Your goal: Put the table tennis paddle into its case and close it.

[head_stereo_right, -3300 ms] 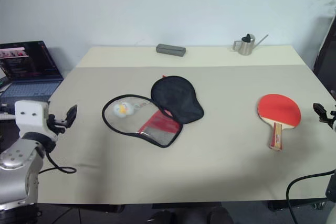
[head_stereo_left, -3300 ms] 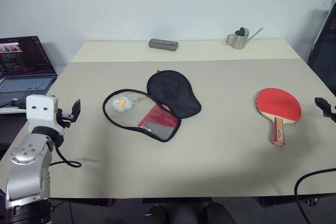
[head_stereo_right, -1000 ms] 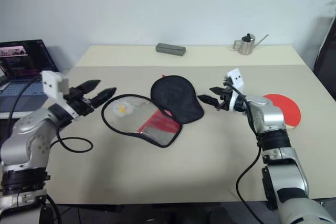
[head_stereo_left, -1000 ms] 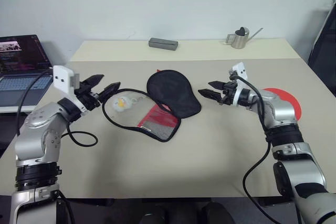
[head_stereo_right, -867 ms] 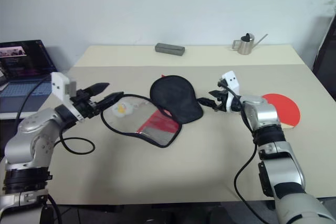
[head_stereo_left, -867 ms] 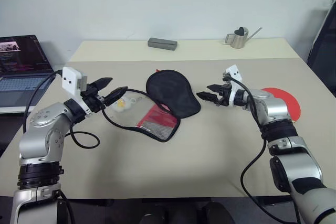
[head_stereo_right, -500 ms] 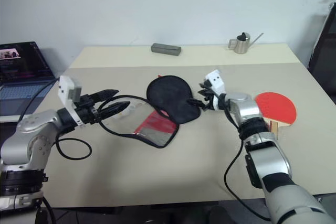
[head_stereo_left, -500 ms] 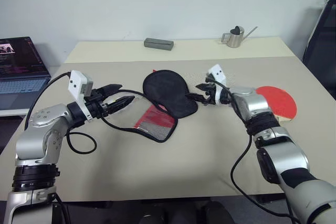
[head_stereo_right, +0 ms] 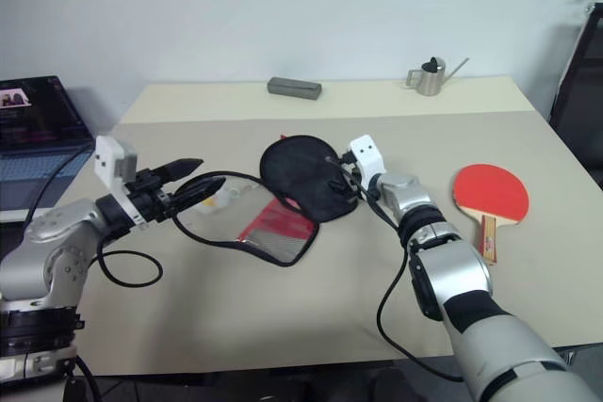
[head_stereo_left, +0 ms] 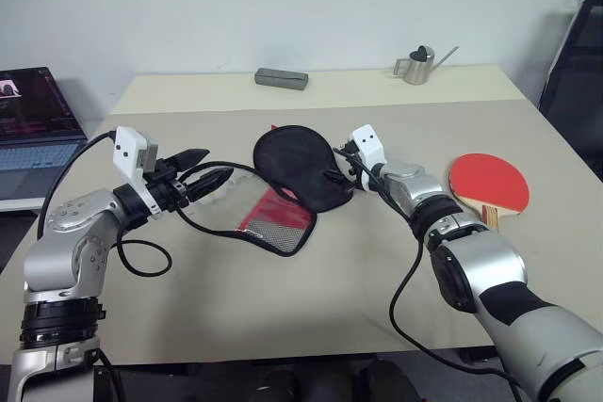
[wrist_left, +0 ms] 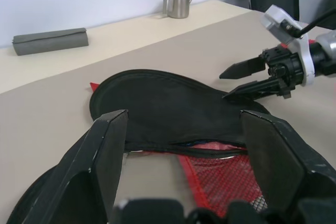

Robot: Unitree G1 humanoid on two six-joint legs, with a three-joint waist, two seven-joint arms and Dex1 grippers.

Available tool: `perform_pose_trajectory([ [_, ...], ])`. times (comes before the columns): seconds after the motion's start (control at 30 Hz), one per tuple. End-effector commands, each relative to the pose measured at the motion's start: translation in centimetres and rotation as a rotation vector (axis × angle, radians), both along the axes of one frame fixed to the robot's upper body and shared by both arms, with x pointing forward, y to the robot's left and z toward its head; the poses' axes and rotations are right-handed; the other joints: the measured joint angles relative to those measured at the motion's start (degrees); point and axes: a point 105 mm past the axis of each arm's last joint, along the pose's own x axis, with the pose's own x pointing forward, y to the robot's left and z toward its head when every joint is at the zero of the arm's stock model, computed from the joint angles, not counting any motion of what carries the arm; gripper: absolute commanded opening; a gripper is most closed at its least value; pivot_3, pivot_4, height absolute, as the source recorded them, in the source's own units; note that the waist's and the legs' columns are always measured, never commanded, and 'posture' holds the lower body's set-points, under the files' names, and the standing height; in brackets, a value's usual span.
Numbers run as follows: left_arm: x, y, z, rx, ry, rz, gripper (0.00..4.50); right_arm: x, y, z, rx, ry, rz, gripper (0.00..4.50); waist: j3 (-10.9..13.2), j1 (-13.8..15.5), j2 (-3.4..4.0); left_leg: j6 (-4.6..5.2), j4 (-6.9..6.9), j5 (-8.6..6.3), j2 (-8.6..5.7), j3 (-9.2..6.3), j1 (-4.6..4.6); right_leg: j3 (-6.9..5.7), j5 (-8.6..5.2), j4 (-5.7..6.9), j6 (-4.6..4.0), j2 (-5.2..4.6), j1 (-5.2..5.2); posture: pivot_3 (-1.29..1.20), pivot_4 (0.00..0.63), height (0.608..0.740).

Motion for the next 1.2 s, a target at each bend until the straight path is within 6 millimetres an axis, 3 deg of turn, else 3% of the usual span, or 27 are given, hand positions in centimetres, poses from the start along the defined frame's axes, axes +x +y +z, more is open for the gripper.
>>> perform_pose_trajectory([
  [0.03,-0.5,0.1,1.6,-0.005,-0.064,0.003,3.7,0.3,1.1,1.7,0.006,-0.054,0.017,4.12,0.0,-0.2,0.0,0.0,0.0,0.0,0.0,0.0,0.0,0.01,0.0,0.0,0.0,0.0,0.0,0.0,0.15,0.74],
  [0.23,-0.6,0.1,1.6,-0.004,-0.064,0.006,3.7,-0.1,2.3,1.0,-0.047,-0.067,0.057,4.12,0.0,-0.26,0.0,0.0,0.0,0.0,0.01,0.02,0.0,0.05,0.0,0.03,0.0,0.03,-0.05,0.0,0.15,0.74],
  [0.33,-1.1,-0.3,1.4,-0.008,-0.054,-0.027,3.7,-0.3,2.6,0.6,-0.089,-0.077,0.076,3.53,0.0,-0.23,0.0,-0.01,0.0,0.0,0.01,0.02,0.0,0.06,0.0,0.03,-0.01,0.03,-0.06,0.0,0.15,0.74],
  [0.53,-3.0,-1.0,-0.1,0.037,0.028,-0.13,3.7,-0.4,2.6,0.2,-0.097,-0.06,0.07,1.37,0.0,-0.29,0.0,-0.01,-0.02,0.0,0.03,0.04,0.0,0.11,0.01,0.06,-0.02,0.07,-0.11,0.0,0.15,0.74],
  [0.67,-3.1,-0.9,-0.2,0.048,0.035,-0.129,3.7,-0.3,2.4,0.1,-0.085,-0.047,0.05,0.02,0.0,-0.22,0.0,-0.04,-0.02,0.01,0.03,0.04,0.0,0.12,0.02,0.08,-0.04,0.08,-0.14,0.0,0.15,0.74],
  [0.93,-2.7,-1.2,-0.1,0.046,0.032,-0.135,3.7,0.3,1.9,0.5,-0.004,-0.016,-0.054,0.02,0.0,-0.22,0.0,-0.05,-0.02,0.02,0.03,0.05,0.01,0.15,0.03,0.09,-0.05,0.08,-0.14,0.0,0.15,0.74],
  [1.2,-2.4,-1.8,0.0,0.041,0.03,-0.156,3.7,2.0,-2.5,1.5,0.124,0.001,-0.354,0.02,0.0,-0.15,0.0,-0.07,-0.01,0.03,0.02,0.05,0.0,0.15,0.03,0.12,-0.06,0.08,-0.14,0.0,0.15,0.74],
])
